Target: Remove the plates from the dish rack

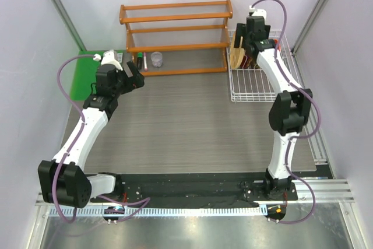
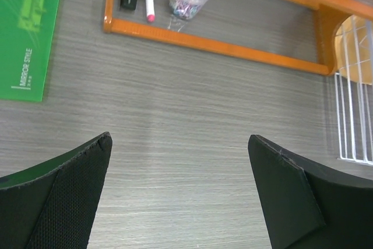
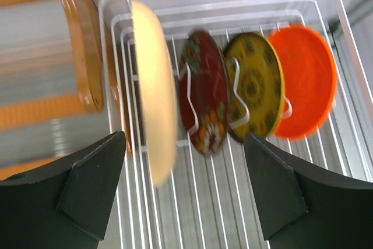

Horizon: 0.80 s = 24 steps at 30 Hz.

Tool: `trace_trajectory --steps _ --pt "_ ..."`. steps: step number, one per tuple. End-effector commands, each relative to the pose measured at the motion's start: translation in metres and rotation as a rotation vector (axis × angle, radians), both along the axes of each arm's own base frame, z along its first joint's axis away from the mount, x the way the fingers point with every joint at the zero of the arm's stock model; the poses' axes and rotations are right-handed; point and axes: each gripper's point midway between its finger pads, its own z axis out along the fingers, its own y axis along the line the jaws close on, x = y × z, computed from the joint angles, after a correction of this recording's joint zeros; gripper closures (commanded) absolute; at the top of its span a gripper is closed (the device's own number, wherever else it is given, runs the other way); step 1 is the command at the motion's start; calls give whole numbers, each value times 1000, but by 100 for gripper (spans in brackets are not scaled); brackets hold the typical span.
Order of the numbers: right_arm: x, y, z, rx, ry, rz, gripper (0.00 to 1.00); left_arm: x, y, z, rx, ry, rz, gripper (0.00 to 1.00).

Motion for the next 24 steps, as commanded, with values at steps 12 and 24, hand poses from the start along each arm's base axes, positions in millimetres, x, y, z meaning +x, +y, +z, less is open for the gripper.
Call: trace_trajectory --steps 12,24 --pt "56 9 2 -291 -45 -138 41 12 3 -2 -2 -34 32 0" --pt "44 9 31 -399 -98 -194 99 11 4 -2 4 -32 37 1"
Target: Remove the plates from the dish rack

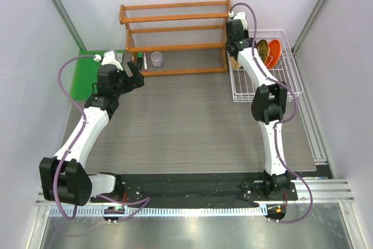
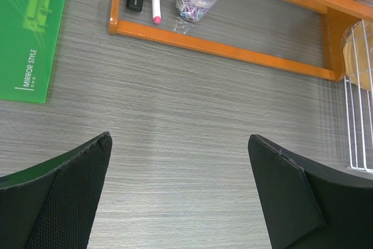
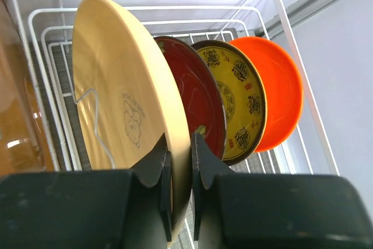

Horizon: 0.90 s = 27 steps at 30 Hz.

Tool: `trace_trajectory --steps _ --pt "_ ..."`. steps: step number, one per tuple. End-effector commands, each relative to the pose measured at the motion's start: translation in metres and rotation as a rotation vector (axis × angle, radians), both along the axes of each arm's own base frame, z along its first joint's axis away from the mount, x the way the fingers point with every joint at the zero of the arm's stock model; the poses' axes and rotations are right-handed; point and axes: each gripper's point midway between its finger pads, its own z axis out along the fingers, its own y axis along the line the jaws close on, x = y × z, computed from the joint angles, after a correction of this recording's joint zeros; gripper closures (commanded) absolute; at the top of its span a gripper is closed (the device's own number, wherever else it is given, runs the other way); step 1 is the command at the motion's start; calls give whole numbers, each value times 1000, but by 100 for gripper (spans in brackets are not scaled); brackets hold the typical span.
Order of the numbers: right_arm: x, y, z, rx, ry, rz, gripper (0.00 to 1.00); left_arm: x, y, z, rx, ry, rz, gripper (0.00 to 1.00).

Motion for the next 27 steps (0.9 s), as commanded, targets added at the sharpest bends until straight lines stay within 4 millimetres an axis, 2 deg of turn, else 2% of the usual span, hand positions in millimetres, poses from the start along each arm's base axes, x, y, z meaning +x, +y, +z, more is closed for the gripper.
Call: trace_trajectory --steps 1,2,7,14,15,16,17,18,19,20,21,22,23,24,25,26,27 --pt "-7 14 80 -51 -191 -23 99 5 1 8 0 -37 13 1" --pt "-11 15 86 -73 -205 -47 99 4 2 7 2 -33 18 0" --pt "-31 19 146 -146 -330 -94 99 5 4 7 11 -23 25 1" --pt "-66 8 190 -219 -385 -209 99 5 1 7 1 -23 18 0" --pt "-73 6 194 -223 -383 -227 99 6 -1 7 -4 -21 13 1" --pt "-77 5 189 -227 -369 -232 99 6 -1 9 -19 -26 19 0" --pt "-91 0 207 -207 -398 -240 99 7 -2 9 -26 -27 20 0" --pt "-98 1 209 -199 -401 -236 99 7 -5 10 -35 -24 8 1" --pt "-105 2 202 -196 -388 -220 99 8 -8 10 -41 -21 -10 1" --pt "-121 -2 216 -147 -419 -215 99 8 -12 11 -46 -21 -31 1" --pt "-126 3 220 -103 -435 -166 99 8 -22 8 -65 -7 -83 1" --pt "-130 9 209 -80 -409 -127 99 8 -26 9 -76 -8 -98 1" --pt "-148 10 215 13 -424 -106 99 8 -29 7 -98 -2 -111 1" --pt "-153 14 211 55 -413 -67 99 7 -40 6 -125 -1 -162 1" --pt "-156 30 185 89 -330 43 99 9 -44 10 -141 -21 -183 1" --pt "-163 34 181 166 -337 55 99 9 -50 9 -167 -18 -204 0" --pt "-177 34 187 229 -356 70 99 8 -55 10 -182 -20 -231 5"
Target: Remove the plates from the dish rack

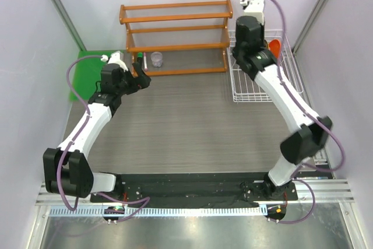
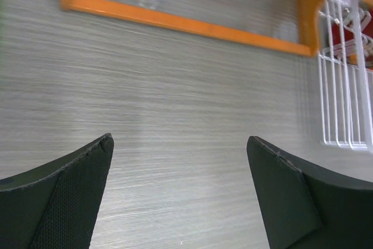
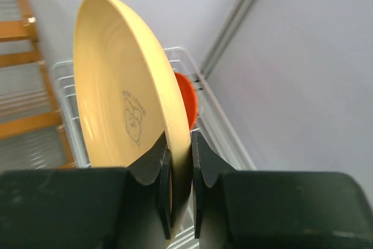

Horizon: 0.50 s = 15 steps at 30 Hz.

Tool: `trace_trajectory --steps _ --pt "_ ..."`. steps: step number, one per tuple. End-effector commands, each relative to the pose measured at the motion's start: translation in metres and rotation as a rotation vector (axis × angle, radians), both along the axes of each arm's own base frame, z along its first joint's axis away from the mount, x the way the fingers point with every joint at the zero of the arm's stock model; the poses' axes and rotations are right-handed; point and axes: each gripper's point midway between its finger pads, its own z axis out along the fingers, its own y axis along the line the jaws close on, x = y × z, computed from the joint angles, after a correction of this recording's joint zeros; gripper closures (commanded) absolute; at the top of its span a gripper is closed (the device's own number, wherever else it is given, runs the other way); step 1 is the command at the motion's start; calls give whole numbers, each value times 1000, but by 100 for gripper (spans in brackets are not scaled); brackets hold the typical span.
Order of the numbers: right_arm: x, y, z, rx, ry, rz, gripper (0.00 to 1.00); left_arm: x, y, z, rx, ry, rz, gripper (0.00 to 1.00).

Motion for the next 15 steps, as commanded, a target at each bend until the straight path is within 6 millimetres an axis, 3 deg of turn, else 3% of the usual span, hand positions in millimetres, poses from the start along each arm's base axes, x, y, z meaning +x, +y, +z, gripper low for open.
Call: trace_trajectory --steps 1,3,4,6,8,9,11,12,13,15 --pt "-43 43 -30 317 50 289 99 4 -40 26 -143 -72 -177 6" --pt "-60 58 -34 446 46 381 99 4 -49 29 -194 -73 -201 2" --pt "-66 69 -61 479 108 431 99 1 -58 28 -229 -65 -251 2" --pt "-80 95 -92 598 188 534 99 0 -70 33 -298 -86 -298 5" --pt "-88 122 -106 694 222 655 99 -5 -84 33 -367 -96 -371 5" --pt "-95 130 -131 750 268 667 99 -8 -89 31 -414 -78 -382 3" --pt "-99 146 -132 829 238 744 99 -19 -97 17 -466 -50 -421 1" --pt "-110 159 -152 878 298 798 99 -19 -100 20 -482 -81 -431 1" --pt "-110 165 -147 919 265 830 99 -23 -102 16 -511 -63 -429 1" --pt "-116 171 -163 956 298 849 99 -33 -103 3 -523 -44 -436 1"
